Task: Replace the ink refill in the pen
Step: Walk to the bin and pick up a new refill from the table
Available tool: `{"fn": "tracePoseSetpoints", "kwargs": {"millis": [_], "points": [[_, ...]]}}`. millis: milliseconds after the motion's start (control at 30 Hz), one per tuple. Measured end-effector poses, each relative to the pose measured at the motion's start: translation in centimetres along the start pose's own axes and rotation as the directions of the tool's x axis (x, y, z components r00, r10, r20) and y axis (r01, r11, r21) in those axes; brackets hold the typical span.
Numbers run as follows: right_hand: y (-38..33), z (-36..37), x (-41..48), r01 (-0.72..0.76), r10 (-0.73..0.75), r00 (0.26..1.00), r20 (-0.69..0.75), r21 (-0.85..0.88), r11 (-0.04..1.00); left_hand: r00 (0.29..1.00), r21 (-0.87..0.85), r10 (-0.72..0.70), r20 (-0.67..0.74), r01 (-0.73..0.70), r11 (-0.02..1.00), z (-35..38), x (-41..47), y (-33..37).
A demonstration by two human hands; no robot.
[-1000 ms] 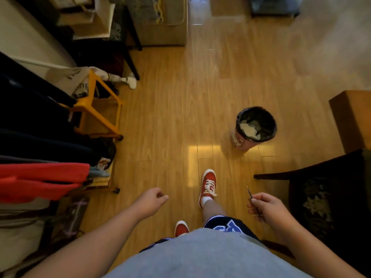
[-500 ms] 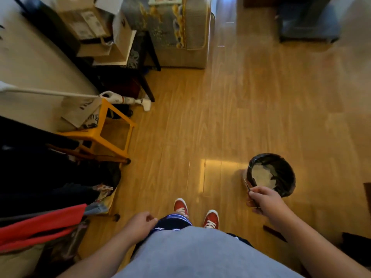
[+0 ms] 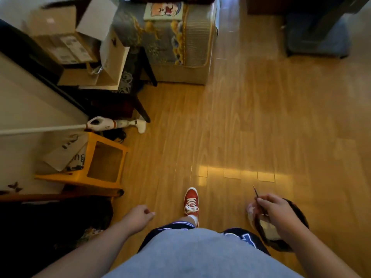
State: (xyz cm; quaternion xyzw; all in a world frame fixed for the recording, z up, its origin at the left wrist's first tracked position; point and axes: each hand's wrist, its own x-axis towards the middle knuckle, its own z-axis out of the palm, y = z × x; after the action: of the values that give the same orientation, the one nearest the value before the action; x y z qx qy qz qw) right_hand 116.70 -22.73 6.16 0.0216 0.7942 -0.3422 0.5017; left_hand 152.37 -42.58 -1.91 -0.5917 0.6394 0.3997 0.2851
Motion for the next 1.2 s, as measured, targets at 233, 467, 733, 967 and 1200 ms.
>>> {"fn": "tracePoseSetpoints", "kwargs": {"millis": [233, 467, 733, 967, 1200], "points": [[-1.5, -6.6, 3.9, -0.11, 0.152, 0.972, -0.182, 0.219, 0.969, 0.975, 0.087, 0.22, 0.038, -0.222, 0.971, -9.0, 6.8, 18.5], [-2.5, -13.7, 9.5, -0.201, 0.302, 0.921, -0.246, 0.365, 0.909, 0.911, 0.164, 0.384, 0.147, -0.406, 0.899, -9.0, 10.5, 37.8], [-10.3, -24.0, 17.1, -0.148, 0.271, 0.929, -0.251, 0.419, 0.896, 0.911, 0.334, 0.347, 0.223, -0.405, 0.851, -9.6, 12.2, 51.6], [-18.6, -31.4, 22.9, -0.028, 0.177, 0.944, -0.279, 0.465, 0.885, 0.945, 0.488, 0.264, 0.195, -0.326, 0.81, -12.7, 15.9, 60.1], [-24.4, -37.1, 28.8, 0.01, 0.235, 0.914, -0.329, 0.6, 0.8, 0.925, 0.631, 0.256, 0.28, -0.378, 0.677, -14.2, 22.6, 74.6]]}}
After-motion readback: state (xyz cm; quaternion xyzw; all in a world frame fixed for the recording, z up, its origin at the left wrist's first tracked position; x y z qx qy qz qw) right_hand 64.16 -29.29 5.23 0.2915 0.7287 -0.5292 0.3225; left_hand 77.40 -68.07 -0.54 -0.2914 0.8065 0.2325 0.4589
